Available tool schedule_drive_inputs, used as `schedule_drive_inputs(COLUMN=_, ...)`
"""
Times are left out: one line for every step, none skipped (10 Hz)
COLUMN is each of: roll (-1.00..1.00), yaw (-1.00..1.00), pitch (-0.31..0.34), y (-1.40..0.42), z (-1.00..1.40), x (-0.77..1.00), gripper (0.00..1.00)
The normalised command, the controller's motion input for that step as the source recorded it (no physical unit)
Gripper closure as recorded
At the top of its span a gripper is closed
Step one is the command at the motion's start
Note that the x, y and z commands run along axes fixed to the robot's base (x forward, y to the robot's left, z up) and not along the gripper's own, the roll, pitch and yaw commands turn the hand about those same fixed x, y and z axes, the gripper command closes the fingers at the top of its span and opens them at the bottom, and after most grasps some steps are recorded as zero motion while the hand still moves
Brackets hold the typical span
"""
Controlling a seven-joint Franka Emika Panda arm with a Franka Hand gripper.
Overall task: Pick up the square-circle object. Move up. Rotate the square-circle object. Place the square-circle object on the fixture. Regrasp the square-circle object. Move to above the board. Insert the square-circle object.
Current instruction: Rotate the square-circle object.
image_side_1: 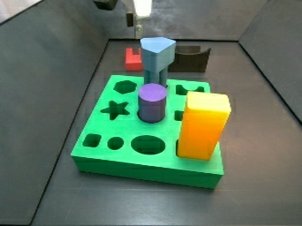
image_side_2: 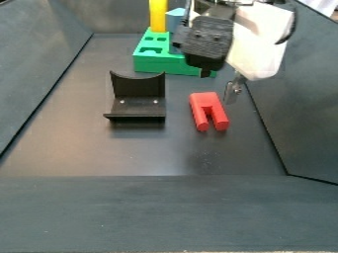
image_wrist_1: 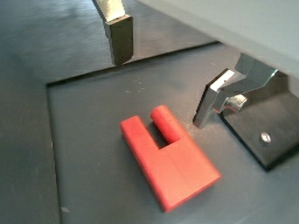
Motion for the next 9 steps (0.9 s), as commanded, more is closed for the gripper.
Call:
schedule_drive_inputs(roll=0.00, yaw=1.00, pitch=-0.011, y=0.00, z=-0.02, x=0.03, gripper=0.00)
schedule_drive_inputs(roll=0.00, yaw=1.00, pitch=-0.012, y=0.00, z=-0.02, x=0.03, gripper=0.00)
schedule_drive_inputs(roll=0.00, yaw=1.00, pitch=-0.012, y=0.00, z=-0.02, x=0.03, gripper=0.00)
schedule_drive_inputs(roll=0.00, yaw=1.00, pitch=-0.014, y=0.00, z=-0.02, x=0.03, gripper=0.00)
schedule_drive_inputs(roll=0.00, yaw=1.00, pitch=-0.014, y=0.00, z=-0.02, x=0.03, gripper=0.00)
schedule_drive_inputs(roll=0.00, yaw=1.00, pitch=-0.016, y=0.00, z=-0.02, x=0.03, gripper=0.00)
schedule_drive_inputs(roll=0.00, yaw=1.00, pitch=-0.017, y=0.00, z=-0.02, x=0.03, gripper=0.00)
schedule_drive_inputs(roll=0.00, yaw=1.00, pitch=-0.019, y=0.00, z=-0.02, x=0.03, gripper=0.00)
schedule_drive_inputs(roll=0.00, yaw=1.00, pitch=-0.020, y=0.00, z=-0.02, x=0.03, gripper=0.00)
